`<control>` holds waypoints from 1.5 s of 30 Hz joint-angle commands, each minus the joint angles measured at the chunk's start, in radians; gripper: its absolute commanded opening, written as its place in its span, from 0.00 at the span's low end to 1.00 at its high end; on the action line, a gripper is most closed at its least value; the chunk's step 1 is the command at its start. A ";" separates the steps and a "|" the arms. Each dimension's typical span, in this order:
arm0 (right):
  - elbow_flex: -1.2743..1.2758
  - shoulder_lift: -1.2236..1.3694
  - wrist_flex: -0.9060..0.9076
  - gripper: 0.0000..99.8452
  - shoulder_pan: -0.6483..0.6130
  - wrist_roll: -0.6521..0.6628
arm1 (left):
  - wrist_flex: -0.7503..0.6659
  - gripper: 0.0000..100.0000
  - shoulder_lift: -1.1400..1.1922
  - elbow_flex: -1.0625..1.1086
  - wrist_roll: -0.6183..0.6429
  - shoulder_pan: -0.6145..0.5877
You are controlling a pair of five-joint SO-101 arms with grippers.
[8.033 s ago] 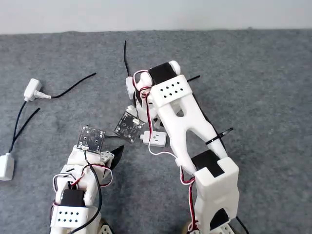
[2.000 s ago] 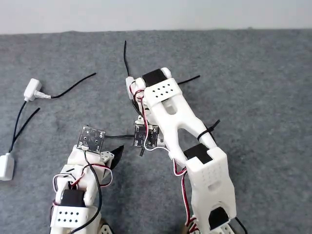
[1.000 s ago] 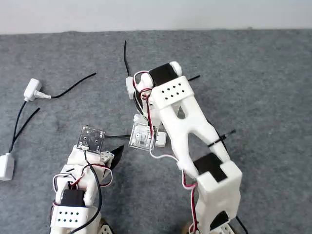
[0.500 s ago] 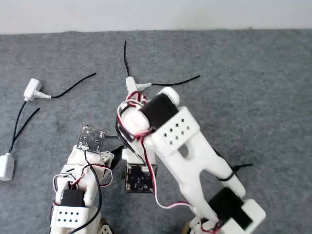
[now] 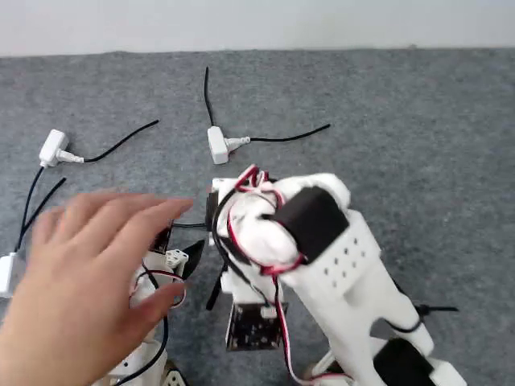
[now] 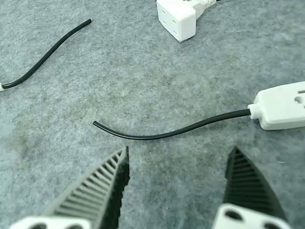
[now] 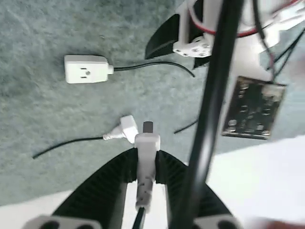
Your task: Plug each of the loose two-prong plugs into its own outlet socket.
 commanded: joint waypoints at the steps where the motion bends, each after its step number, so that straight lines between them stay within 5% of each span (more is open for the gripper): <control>1: -0.008 -0.070 0.041 0.01 -0.039 0.000 | 0.006 0.32 -0.002 -0.010 -0.005 -0.006; 45: 0.052 -0.085 0.041 0.01 -0.036 -0.066 | 0.006 0.32 -0.002 -0.010 -0.005 -0.006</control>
